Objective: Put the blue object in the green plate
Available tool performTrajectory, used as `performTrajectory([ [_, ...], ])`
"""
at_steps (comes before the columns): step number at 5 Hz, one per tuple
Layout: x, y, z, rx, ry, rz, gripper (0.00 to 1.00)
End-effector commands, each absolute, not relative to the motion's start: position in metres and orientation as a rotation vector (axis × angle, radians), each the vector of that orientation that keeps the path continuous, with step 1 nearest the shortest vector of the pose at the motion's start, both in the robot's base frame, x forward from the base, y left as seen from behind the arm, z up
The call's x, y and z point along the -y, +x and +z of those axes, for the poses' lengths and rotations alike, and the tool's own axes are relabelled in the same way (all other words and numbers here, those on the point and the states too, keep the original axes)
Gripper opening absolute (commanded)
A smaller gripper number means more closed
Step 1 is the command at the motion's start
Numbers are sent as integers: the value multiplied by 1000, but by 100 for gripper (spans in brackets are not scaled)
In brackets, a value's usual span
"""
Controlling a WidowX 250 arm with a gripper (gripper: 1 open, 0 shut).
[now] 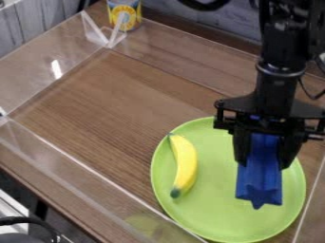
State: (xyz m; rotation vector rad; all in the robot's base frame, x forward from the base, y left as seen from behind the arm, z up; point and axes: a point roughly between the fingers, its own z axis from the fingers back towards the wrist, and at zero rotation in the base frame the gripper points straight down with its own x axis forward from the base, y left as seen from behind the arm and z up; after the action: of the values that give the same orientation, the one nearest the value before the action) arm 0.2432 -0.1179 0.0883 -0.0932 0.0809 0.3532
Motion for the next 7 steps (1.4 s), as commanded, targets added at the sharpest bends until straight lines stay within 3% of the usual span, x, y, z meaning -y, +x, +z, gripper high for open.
performTrajectory([
  [1,112,251,96,-69,-105,311,0],
  [3,102,260,96,-91,-91,270,0],
  [7,118,252,65,-97,-131,206,0],
])
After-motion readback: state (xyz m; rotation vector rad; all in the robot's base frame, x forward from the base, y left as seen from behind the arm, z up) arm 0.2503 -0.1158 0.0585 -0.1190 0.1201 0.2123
